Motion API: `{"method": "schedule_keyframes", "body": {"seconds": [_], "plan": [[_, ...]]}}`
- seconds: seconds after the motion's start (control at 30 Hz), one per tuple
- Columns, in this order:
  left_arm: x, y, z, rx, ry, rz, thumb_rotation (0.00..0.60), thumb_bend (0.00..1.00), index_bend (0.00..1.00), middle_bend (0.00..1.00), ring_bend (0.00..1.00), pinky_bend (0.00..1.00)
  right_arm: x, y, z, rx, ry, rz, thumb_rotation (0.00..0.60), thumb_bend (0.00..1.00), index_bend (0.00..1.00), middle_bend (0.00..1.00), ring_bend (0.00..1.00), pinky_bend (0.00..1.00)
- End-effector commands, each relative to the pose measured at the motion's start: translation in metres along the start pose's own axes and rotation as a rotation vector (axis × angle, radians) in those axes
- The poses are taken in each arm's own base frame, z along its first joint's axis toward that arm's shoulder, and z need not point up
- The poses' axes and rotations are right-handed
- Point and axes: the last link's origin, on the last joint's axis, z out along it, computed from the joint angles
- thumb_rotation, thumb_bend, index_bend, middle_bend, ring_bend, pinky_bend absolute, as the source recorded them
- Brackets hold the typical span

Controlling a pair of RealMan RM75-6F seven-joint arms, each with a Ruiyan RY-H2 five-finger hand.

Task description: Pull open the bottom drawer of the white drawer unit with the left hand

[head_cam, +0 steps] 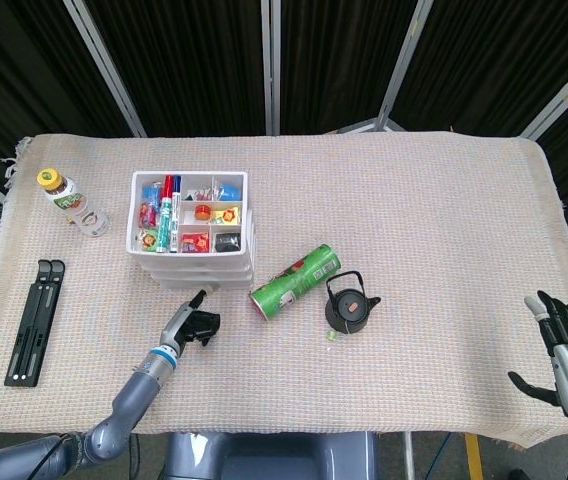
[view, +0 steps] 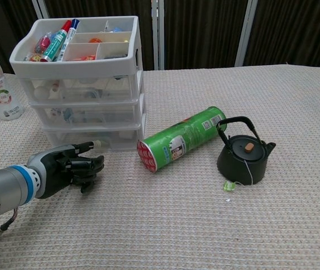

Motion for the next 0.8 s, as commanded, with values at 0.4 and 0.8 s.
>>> {"method": "schedule_keyframes", "body": {"seconds": [0.4, 0.8], "plan": [[-0.003, -0.003, 0.003, 0.015, -0.043, 0.018, 0.600, 0.65, 0.17, 0.83, 0.87, 0.69, -0.002, 0.000, 0.001, -0.002, -0.006, -0.004, 0.600, 0.07, 0.00, 0.00, 0.00, 0.00], [-0.004, -0.012, -0.005, 0.015, -0.044, 0.016, 0.600, 0.66, 0.24, 0.83, 0.87, 0.69, -0.002, 0.000, 0.001, -0.006, -0.007, -0.008, 0.600, 0.07, 0.00, 0.00, 0.00, 0.00]]}}
